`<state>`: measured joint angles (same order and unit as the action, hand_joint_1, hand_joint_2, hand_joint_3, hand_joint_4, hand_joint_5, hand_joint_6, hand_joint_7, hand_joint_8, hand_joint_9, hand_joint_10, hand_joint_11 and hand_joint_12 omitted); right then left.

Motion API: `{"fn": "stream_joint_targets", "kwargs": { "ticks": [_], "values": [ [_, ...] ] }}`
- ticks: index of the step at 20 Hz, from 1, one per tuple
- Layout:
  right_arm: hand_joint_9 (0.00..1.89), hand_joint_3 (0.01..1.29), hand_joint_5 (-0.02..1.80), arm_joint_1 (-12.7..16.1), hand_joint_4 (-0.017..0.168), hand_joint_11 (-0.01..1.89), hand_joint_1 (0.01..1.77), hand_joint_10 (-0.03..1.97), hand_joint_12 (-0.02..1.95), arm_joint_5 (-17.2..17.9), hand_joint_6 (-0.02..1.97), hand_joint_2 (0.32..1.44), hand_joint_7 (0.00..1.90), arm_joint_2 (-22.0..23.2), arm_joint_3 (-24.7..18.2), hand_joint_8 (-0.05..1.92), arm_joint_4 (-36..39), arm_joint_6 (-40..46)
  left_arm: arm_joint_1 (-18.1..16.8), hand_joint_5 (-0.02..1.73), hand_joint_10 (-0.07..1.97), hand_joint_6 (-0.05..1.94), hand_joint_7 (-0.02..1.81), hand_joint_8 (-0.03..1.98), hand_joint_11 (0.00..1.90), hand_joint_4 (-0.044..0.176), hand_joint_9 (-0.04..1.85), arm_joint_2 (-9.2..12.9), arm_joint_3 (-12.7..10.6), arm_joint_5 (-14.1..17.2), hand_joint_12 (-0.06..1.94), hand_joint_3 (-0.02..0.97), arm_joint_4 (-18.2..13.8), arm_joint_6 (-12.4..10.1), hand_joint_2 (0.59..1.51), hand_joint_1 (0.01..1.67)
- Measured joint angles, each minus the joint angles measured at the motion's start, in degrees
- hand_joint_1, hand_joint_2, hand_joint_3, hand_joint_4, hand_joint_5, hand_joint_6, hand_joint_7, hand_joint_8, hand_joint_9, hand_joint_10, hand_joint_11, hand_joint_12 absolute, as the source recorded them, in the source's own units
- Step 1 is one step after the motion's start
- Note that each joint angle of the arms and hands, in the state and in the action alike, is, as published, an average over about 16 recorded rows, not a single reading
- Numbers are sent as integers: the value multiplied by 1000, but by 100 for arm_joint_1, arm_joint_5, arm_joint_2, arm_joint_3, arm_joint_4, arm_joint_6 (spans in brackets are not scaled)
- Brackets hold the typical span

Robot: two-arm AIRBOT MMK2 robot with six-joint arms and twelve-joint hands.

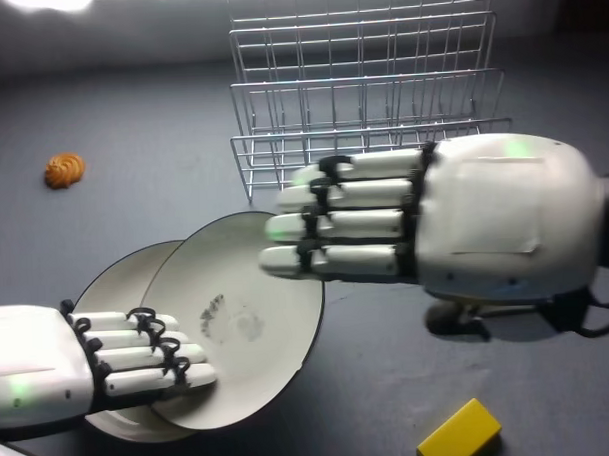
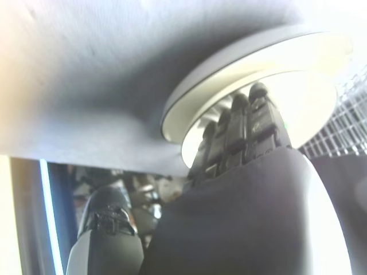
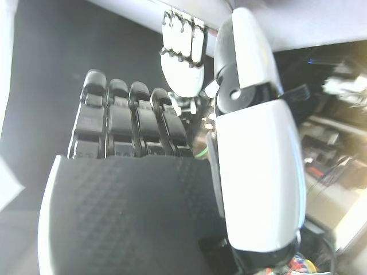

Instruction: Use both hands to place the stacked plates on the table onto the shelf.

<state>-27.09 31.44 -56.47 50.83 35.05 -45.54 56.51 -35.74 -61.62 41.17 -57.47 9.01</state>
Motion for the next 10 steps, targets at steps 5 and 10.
{"fn": "stream_joint_targets", "kwargs": {
  "ticks": [5,10],
  "values": [
    [21,21,21,119,-4,16,1166,4,305,-237,18,1016,22,-480,347,13,-14,-281,-102,-9,6,-30,-11,-26,16,-7,17,-59,219,-189,11,11,184,-4,1100,17],
    [21,21,21,219,-4,15,1180,4,349,-495,18,1003,22,-1004,745,13,-24,-455,-217,-8,7,-30,-11,-26,16,-7,18,-111,340,-342,11,11,270,-4,1099,16]
  ]
}}
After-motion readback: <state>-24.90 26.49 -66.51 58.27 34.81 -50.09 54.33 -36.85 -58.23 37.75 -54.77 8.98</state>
